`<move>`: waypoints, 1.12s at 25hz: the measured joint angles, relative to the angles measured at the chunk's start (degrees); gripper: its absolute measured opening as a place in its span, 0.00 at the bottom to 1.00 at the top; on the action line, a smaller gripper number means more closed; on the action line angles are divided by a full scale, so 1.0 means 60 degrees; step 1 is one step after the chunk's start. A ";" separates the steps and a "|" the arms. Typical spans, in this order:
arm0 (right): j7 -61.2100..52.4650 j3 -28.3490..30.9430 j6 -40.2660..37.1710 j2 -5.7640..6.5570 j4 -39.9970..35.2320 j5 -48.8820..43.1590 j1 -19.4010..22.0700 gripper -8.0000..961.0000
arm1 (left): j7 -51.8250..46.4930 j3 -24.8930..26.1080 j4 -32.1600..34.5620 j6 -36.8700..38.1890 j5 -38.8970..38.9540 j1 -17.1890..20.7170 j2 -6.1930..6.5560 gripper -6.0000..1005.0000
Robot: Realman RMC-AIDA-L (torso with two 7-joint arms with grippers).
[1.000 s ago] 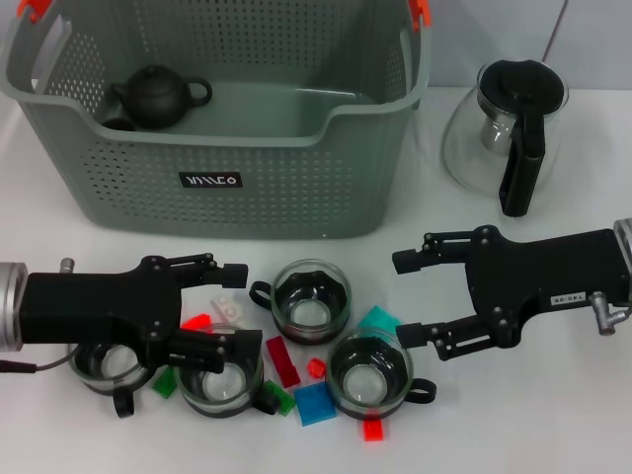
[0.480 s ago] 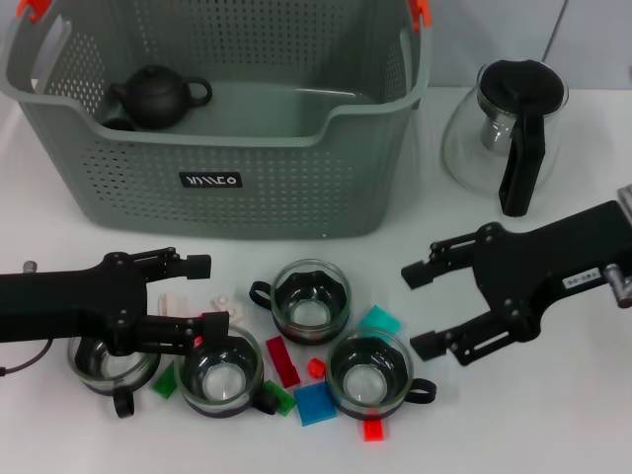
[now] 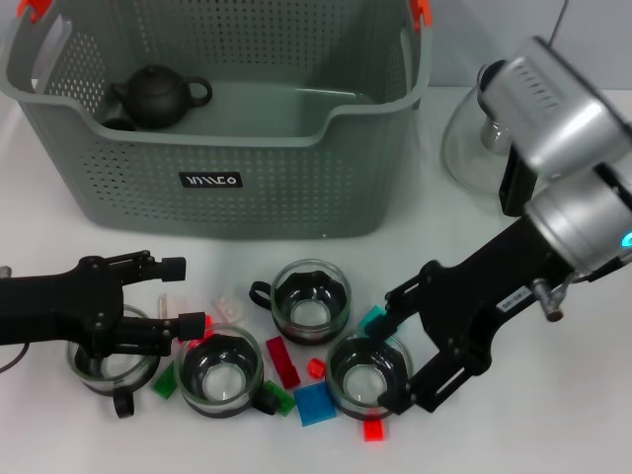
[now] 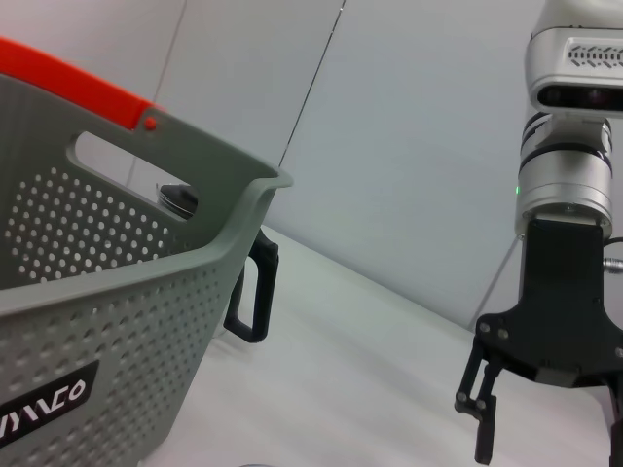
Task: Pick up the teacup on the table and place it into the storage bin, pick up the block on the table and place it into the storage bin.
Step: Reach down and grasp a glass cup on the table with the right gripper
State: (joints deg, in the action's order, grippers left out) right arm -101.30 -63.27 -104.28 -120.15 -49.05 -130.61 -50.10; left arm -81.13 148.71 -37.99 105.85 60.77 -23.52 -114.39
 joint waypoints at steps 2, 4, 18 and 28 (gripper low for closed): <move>-0.0268 -0.0341 0.0046 -0.0011 -0.0001 -0.0078 -0.0185 0.90 | 0.0002 0.0002 -0.0011 -0.0010 0.0007 0.0020 0.0002 0.95; -0.0565 -0.0722 0.0093 -0.0014 -0.0002 -0.0094 -0.0372 0.90 | 0.0002 0.0001 -0.0011 -0.0068 -0.0022 0.0022 0.0004 0.95; -0.1596 -0.3526 0.1452 -0.0144 -0.0012 -0.0072 -0.0792 0.89 | 0.0539 -0.0082 0.0027 -0.0111 -0.0386 0.0171 0.0002 0.95; -0.2116 -0.5084 0.2625 -0.0150 0.0092 0.0538 -0.0874 0.84 | 0.0644 -0.0014 0.0062 -0.0191 -0.0506 0.0185 0.0006 0.94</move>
State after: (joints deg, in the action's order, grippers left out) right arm -113.99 -93.77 -88.53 -121.05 -48.50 -127.39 -55.35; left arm -77.27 148.62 -37.62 104.71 57.74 -22.41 -114.35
